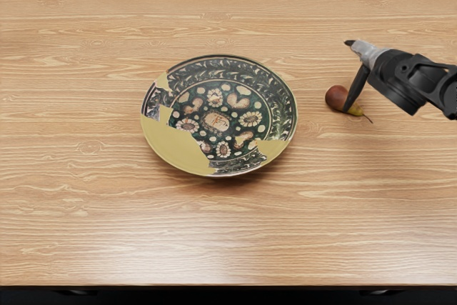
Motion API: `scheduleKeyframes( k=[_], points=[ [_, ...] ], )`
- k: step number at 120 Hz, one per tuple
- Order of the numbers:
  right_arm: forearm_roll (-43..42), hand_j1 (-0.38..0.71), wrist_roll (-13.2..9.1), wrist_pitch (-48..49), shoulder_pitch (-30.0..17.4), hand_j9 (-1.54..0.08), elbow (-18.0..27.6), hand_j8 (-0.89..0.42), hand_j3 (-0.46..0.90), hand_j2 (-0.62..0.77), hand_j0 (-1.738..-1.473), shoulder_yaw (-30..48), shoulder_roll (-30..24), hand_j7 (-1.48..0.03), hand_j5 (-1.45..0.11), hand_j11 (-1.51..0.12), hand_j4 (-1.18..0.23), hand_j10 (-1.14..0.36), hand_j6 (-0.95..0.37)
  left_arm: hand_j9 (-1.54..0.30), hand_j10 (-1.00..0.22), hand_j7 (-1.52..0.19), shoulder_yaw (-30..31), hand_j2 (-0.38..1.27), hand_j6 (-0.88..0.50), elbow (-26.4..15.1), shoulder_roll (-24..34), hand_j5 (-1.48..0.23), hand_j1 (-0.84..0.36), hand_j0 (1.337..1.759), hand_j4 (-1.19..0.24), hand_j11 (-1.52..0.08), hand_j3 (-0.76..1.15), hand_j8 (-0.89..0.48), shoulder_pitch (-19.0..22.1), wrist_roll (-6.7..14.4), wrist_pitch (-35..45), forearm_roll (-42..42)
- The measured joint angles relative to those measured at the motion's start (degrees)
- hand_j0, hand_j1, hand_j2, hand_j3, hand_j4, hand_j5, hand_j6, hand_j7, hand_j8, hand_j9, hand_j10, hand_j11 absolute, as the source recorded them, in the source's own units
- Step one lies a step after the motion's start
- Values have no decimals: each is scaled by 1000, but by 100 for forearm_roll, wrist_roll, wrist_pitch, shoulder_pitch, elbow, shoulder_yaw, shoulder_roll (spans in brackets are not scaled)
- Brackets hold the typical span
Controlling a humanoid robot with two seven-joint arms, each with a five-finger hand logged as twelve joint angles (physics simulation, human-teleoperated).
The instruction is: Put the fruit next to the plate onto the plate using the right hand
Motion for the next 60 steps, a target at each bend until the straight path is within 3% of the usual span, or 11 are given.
scheduleKeyframes(
  k=[10,25,60],
  points=[
    [-147,-349,-226,-496,-174,0,283,-2,0,1,-1658,-95,10,0,0,0,-2,-1,-3,0,0,0,0,0,0,0,0,0,349,1658,0,0,0,0,-5,0,0,0],
    [-308,-349,-354,-843,-206,0,410,-2,0,1,-1658,-138,234,0,0,0,-2,-2,-3,0,0,0,0,0,0,-1,0,0,349,1658,0,0,0,0,-6,0,0,0],
    [-678,-349,-397,-990,-244,0,-320,-2,0,1,-1658,-169,829,0,0,0,-2,-2,-3,0,0,0,0,0,0,-1,0,0,349,1658,0,0,0,0,-6,-1,0,0]
  ],
)
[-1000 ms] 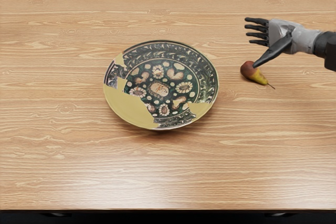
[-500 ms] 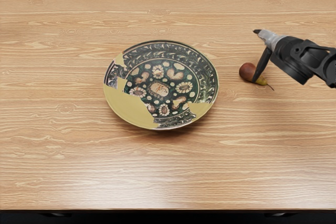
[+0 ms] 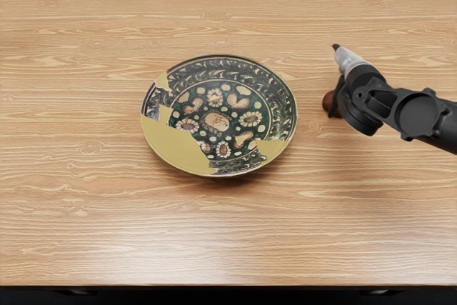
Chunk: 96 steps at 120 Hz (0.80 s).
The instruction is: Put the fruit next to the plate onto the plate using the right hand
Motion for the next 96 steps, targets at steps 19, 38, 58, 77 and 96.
scheduleKeyframes(
  k=[19,38,58,77,96],
  points=[
    [-47,-342,4,-13,-108,-8,-227,-8,0,0,-1658,3,78,-8,-8,-8,-8,-7,-9,0,0,0,0,0,0,2,0,0,349,1658,0,0,0,0,5,0,0,0],
    [-20,-269,9,-5,-147,-87,-276,-69,0,-12,-1658,28,131,-87,-88,-87,-69,-69,-70,0,0,0,0,0,0,3,0,0,349,1658,0,0,0,0,9,0,0,0],
    [7,-137,13,46,-178,-237,-283,-183,0,-28,-1658,38,135,-236,-237,-237,-183,-183,-185,0,0,0,0,0,0,2,0,0,349,1658,0,0,0,0,2,-1,0,0],
    [13,-14,15,78,-213,-376,-284,-286,0,-64,-1658,27,126,-372,-376,-376,-286,-285,-289,0,0,0,0,0,0,-1,0,0,349,1658,0,0,0,0,1,1,0,0],
    [36,77,16,85,-259,-469,-284,-355,0,-81,-1658,39,97,-464,-468,-470,-355,-354,-359,0,0,0,0,0,0,1,0,0,349,1658,0,0,0,0,4,0,0,0]
  ],
)
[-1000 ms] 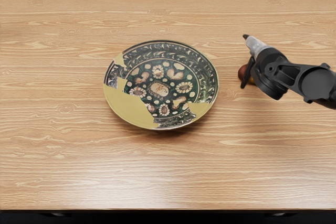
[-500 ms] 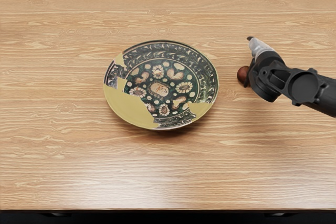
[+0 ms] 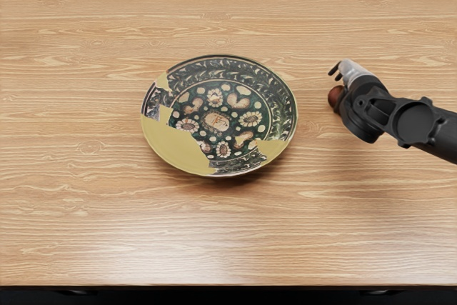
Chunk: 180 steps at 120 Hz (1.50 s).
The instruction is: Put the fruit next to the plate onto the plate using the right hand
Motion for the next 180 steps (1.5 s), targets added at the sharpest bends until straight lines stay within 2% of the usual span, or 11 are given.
scheduleKeyframes(
  k=[37,57,62,66,84,120,136,141,148,177,180],
  points=[
    [26,162,-2,1,-109,-557,-1,-426,0,-88,-1658,40,-45,-555,-556,-557,-427,-427,-429,0,0,0,0,0,0,-1,0,0,349,1658,0,0,0,0,5,0,0,0],
    [0,248,-7,132,-117,-696,-1,-374,-1,-72,-1655,47,-49,-692,-683,-695,-542,-537,-421,0,0,0,0,0,0,1,0,0,349,1658,0,0,0,0,5,0,0,0],
    [-4,269,-8,173,-115,-744,-1,-342,0,-34,-1654,48,-51,-741,-729,-748,-581,-506,-442,0,0,0,0,0,0,0,0,0,349,1658,0,0,0,0,4,1,0,0],
    [-15,262,-10,195,-114,-779,-2,-349,-40,-7,-1653,47,-51,-773,-755,-787,-611,-514,-410,0,0,0,0,0,0,0,0,0,349,1658,0,0,0,0,3,0,0,0],
    [25,260,-7,241,-77,-885,-2,-312,-1,0,-1646,110,-75,-868,-864,-887,-674,-485,-394,0,0,0,0,0,0,1,0,0,349,1658,0,0,0,0,1,1,0,0],
    [141,264,-12,467,417,-959,-3,-289,-1,45,-1645,465,26,-935,-936,-943,-722,-466,-400,0,0,0,0,0,0,1,0,0,349,1658,0,0,0,0,5,-1,0,0],
    [162,274,-13,687,626,-964,-3,-281,-2,49,-1643,565,292,-945,-943,-942,-731,-460,-390,0,0,0,0,0,0,1,0,0,349,1658,0,0,0,0,5,1,0,0],
    [167,279,-11,732,690,-965,-3,-285,-1,119,-1644,578,414,-947,-947,-947,-731,-471,-396,0,0,0,0,0,0,1,0,0,349,1658,0,0,0,0,-3,2,0,0],
    [174,280,-10,816,781,-965,-2,-291,-1,121,-1645,593,559,-949,-951,-944,-732,-473,-411,0,0,0,0,0,0,0,0,0,349,1658,0,0,0,0,-4,1,0,0],
    [182,261,-18,1320,1038,-965,-2,-315,1,121,-1648,813,1115,-957,-964,-948,-735,-478,-447,0,0,0,1,0,0,0,0,0,349,1658,0,0,0,0,0,-1,0,-1],
    [187,249,-17,1358,1048,-971,-1,-315,0,54,-1647,823,1188,-957,-972,-959,-731,-474,-443,0,0,0,1,0,0,0,0,0,349,1658,0,0,0,0,1,1,0,0]
  ],
)
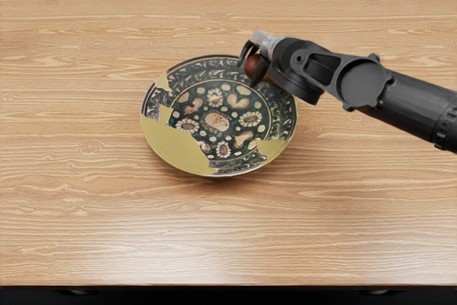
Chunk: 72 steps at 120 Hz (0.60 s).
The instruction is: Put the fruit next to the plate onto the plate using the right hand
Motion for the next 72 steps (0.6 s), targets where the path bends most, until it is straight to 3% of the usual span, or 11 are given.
scheduleKeyframes(
  k=[8,23,69,72],
  points=[
    [11,251,3,88,19,-975,2,-303,-1,-15,-1645,17,127,-958,-983,-967,-725,-494,-419,0,0,0,0,0,0,0,0,0,349,1658,0,0,0,0,1,0,0,0],
    [2,296,9,176,28,-979,3,-282,-1,77,-1645,32,225,-959,-977,-980,-729,-480,-404,0,0,0,0,0,0,1,0,0,349,1658,0,0,0,0,2,0,0,0],
    [-32,311,-9,269,24,-982,10,-271,0,86,-1643,26,267,-960,-958,-1009,-741,-456,-389,0,0,0,0,0,0,2,0,0,349,1658,0,0,0,0,0,-1,0,0],
    [-27,266,-10,253,24,-906,15,-261,0,70,-1644,31,267,-887,-885,-932,-684,-475,-373,0,0,0,-1,0,0,3,0,0,349,1658,0,0,0,0,1,0,0,0]
  ],
)
